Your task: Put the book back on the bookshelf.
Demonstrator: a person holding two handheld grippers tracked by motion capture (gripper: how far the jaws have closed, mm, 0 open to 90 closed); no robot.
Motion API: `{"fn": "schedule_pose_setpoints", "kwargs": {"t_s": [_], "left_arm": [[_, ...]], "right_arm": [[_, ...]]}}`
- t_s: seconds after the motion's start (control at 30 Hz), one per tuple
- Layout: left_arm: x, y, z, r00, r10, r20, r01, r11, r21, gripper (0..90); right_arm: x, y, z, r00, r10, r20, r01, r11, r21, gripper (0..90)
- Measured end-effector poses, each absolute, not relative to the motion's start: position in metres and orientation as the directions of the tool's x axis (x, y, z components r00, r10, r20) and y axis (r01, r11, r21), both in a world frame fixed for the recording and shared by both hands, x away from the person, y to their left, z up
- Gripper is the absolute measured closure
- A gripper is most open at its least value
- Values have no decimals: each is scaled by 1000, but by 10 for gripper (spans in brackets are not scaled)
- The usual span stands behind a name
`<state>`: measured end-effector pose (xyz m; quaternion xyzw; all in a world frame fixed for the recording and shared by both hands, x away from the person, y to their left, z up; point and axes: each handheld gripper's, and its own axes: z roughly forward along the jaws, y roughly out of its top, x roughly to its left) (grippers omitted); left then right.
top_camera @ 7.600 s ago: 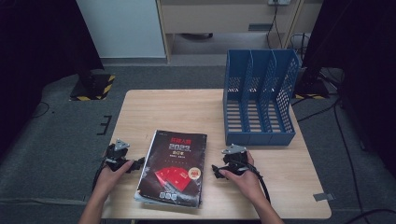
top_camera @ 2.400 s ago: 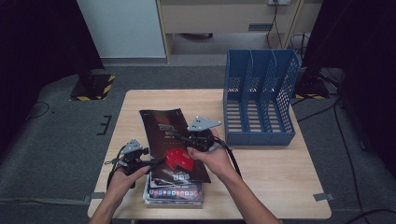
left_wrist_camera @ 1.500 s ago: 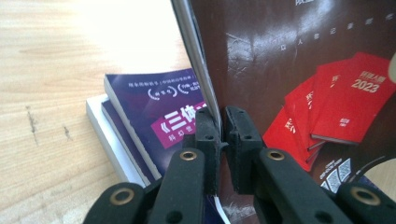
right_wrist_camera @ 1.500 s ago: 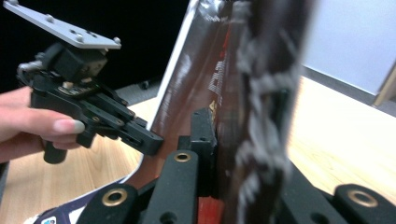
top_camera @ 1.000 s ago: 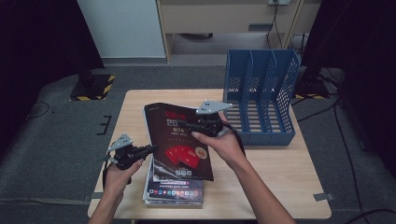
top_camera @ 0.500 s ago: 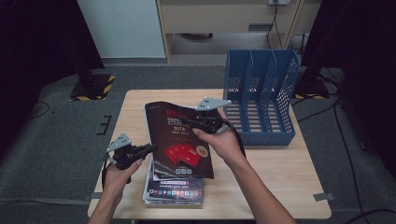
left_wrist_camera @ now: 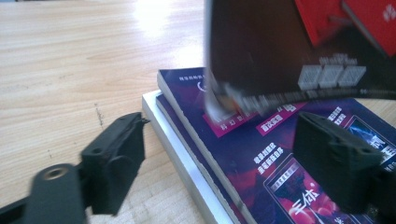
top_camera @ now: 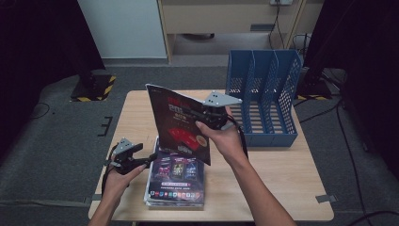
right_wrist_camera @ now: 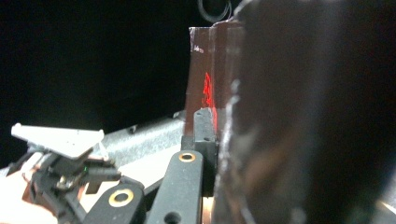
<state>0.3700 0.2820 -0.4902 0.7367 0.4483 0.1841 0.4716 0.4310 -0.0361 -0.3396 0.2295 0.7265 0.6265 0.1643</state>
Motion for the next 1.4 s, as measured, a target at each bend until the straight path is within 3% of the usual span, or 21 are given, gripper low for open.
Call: {"fn": "schedule_pose_setpoints", "kwargs": {"t_s": [0.1,0.23,0.77,1.4], "left_arm": [[370,283,-490,520,842,-146,481,-147,864,72],[373,284,-497,516,845,-144,509,-167,845,49],[375,293,-505,436,892,-120,540,-154,827,50],[375,297,-508,415,902,-115,563,-156,811,51]], "right_arm": [[434,-35,-338,-827,560,45,127,109,986,870],[439,-36,-339,-810,584,50,136,104,985,870],[441,-43,-331,-784,617,68,138,67,988,870],[443,-58,-319,-747,657,100,150,20,988,870]]}}
